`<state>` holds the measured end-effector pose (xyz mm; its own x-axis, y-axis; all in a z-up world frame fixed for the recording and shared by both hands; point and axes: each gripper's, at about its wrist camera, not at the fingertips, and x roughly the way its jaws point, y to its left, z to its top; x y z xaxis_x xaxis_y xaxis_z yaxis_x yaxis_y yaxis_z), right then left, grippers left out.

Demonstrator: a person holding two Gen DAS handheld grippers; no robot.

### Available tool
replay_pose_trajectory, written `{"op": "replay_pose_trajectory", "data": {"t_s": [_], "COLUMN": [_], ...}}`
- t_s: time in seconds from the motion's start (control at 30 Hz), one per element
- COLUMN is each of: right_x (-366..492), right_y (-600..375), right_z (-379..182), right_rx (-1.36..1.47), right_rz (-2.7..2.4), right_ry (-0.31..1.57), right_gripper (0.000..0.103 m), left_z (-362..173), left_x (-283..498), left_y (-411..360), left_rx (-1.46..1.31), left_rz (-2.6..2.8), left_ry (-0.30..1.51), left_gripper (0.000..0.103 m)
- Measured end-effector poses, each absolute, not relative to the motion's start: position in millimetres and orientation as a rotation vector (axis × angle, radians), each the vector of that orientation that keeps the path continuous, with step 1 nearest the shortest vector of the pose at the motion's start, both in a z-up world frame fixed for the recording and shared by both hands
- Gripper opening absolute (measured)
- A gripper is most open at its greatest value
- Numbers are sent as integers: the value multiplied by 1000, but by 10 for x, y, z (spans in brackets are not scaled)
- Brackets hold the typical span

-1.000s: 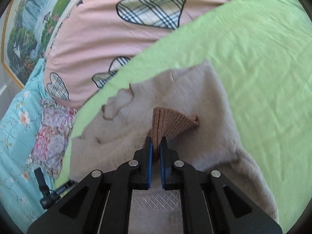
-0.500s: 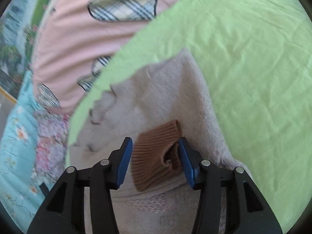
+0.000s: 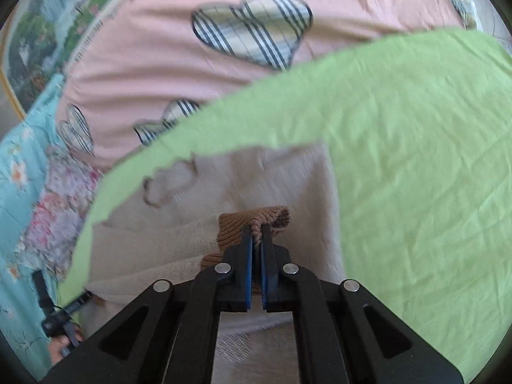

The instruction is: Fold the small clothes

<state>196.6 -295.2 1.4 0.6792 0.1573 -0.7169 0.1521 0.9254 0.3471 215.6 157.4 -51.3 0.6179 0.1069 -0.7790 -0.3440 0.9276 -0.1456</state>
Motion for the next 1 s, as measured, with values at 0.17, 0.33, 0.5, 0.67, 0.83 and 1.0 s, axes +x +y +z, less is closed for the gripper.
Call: {"op": "replay_pose_trajectory", "data": {"t_s": [0.17, 0.33, 0.5, 0.67, 0.83, 1.0], "right_x": [1860, 1838, 1869, 1880, 1835, 1901], "right_y": [-2969, -2989, -2938, -2914, -2822, -2849], "right_z": [-74, -61, -85, -76, 167, -56], "right_rx": [378, 358, 356, 379, 337, 275], "right_rz": [-11, 1, 3, 9, 45, -63], "right_ry": [849, 848, 860, 858, 752, 883], "right_gripper": [5, 5, 5, 5, 5, 6], "left_z": [-465, -277, -196, -405, -327, -416], "left_x": [2155, 2056, 2469, 2960, 2921, 2919], "left_y": [1518, 1602, 1668, 1603, 1494, 1468], "left_rx": [-244, -338, -371, -338, -287, -251], "left_rz": [199, -5, -8, -4, 38, 64], "left_ry": [932, 912, 936, 1005, 932, 935], "left_gripper": [71, 73, 84, 28, 9, 11]}}
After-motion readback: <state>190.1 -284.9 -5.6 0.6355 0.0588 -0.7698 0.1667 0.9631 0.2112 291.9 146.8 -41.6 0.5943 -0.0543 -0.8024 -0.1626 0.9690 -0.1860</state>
